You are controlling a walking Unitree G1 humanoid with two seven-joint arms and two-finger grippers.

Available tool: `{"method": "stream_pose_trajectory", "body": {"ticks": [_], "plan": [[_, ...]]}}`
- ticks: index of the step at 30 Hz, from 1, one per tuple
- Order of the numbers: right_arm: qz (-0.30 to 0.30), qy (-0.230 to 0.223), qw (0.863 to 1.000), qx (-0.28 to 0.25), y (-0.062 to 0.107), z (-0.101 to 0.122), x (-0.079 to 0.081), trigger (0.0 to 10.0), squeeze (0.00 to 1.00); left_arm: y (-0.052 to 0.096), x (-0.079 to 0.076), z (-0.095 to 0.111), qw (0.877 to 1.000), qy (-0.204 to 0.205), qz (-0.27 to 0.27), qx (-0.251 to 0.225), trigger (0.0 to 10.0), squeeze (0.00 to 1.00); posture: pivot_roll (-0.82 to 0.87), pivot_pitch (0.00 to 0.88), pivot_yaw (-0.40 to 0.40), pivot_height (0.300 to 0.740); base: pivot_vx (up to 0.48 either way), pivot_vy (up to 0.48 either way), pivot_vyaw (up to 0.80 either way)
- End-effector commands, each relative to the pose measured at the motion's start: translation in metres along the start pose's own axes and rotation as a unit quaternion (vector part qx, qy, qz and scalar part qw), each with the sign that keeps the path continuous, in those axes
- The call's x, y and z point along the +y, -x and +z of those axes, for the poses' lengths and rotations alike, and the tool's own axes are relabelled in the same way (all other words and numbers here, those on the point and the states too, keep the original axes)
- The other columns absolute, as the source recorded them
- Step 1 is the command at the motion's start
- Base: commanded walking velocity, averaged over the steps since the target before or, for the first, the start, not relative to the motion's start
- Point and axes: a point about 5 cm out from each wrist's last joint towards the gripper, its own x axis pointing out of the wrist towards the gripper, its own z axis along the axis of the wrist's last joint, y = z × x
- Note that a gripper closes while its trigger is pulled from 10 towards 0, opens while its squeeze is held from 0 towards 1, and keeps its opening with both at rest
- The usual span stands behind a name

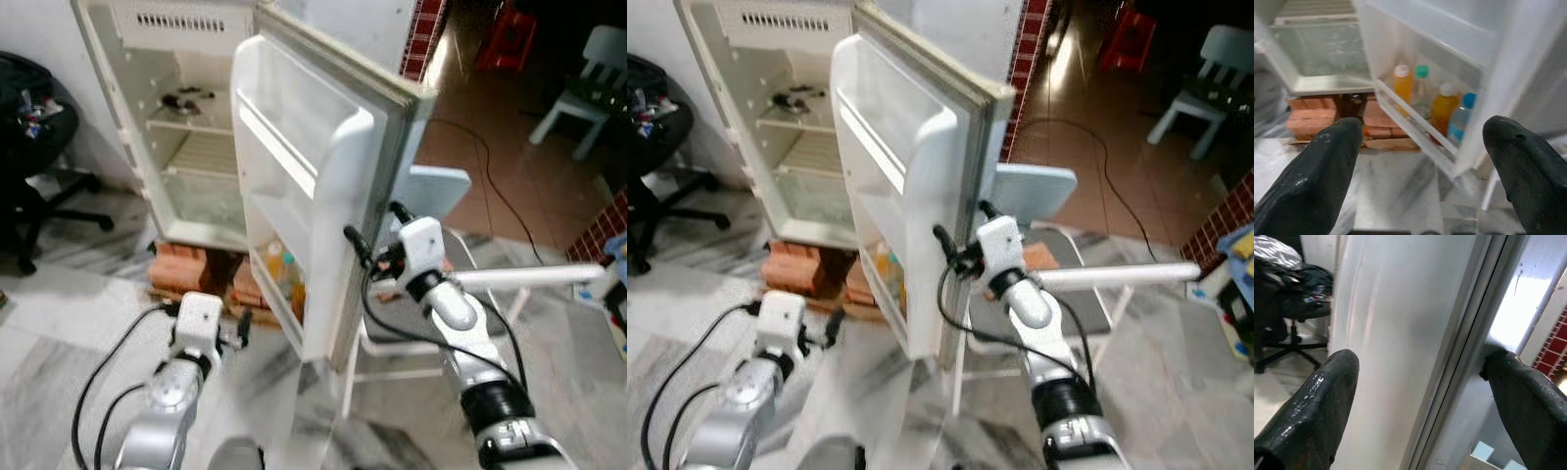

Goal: Restocking fridge

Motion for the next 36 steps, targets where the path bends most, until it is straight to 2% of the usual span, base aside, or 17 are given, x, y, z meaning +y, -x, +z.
{"method": "stream_pose_trajectory", "body": {"ticks": [1,6,8,15,26,28,30,31,33,36], "plan": [[0.022,0.001,1.000,-0.003,-0.006,0.004,0.004,10.0,0.00,-0.002,0.006,0.001,1.000,-0.011,0.002,0.006,10.0,0.00,0.14,0.000,-0.014,0.740,0.000,0.000,0.78],[0.008,0.010,1.000,0.012,-0.009,0.001,0.000,10.0,0.00,-0.004,0.006,0.000,1.000,-0.016,-0.004,0.014,10.0,0.00,0.14,0.000,-0.015,0.740,0.000,0.000,0.57],[-0.010,0.023,0.999,0.023,-0.014,0.001,-0.005,10.0,0.00,-0.003,0.006,-0.004,0.999,-0.018,-0.006,0.034,10.0,0.00,0.14,0.000,-0.016,0.740,0.000,0.000,0.00],[-0.054,0.028,0.997,0.038,-0.019,0.002,-0.019,10.0,0.00,-0.003,0.004,-0.005,0.999,-0.019,-0.011,0.040,10.0,0.00,0.14,0.000,-0.024,0.740,0.000,0.000,0.00],[-0.140,-0.025,0.988,0.061,-0.022,-0.002,-0.031,10.0,0.00,-0.004,0.003,-0.005,0.999,-0.023,-0.014,0.041,10.0,0.00,0.13,0.000,-0.020,0.740,0.000,0.000,0.00],[-0.149,-0.071,0.985,0.058,-0.031,0.001,-0.025,10.0,0.00,-0.005,0.003,-0.004,0.999,-0.025,-0.017,0.040,10.0,0.00,0.13,0.000,-0.019,0.740,0.000,0.000,0.00],[-0.145,-0.082,0.985,0.054,-0.034,0.002,-0.021,10.0,0.00,-0.005,0.003,-0.004,0.999,-0.026,-0.018,0.040,10.0,0.00,0.13,0.000,-0.019,0.740,0.000,0.000,0.00],[-0.120,-0.104,0.987,0.038,-0.041,0.008,-0.010,10.0,0.00,-0.006,0.003,-0.004,0.999,-0.028,-0.019,0.041,10.0,0.00,0.14,0.000,-0.019,0.740,0.000,0.000,0.00],[-0.086,-0.125,0.988,0.021,-0.046,0.014,0.001,10.0,0.00,-0.006,0.003,-0.004,0.999,-0.029,-0.019,0.041,10.0,0.00,0.14,0.000,-0.019,0.740,0.000,0.000,0.00],[0.019,-0.188,0.982,-0.027,-0.055,0.034,0.031,10.0,0.00,-0.006,0.003,-0.004,0.999,-0.030,-0.019,0.041,10.0,0.00,0.14,0.000,-0.022,0.740,0.000,0.000,0.00]]}}
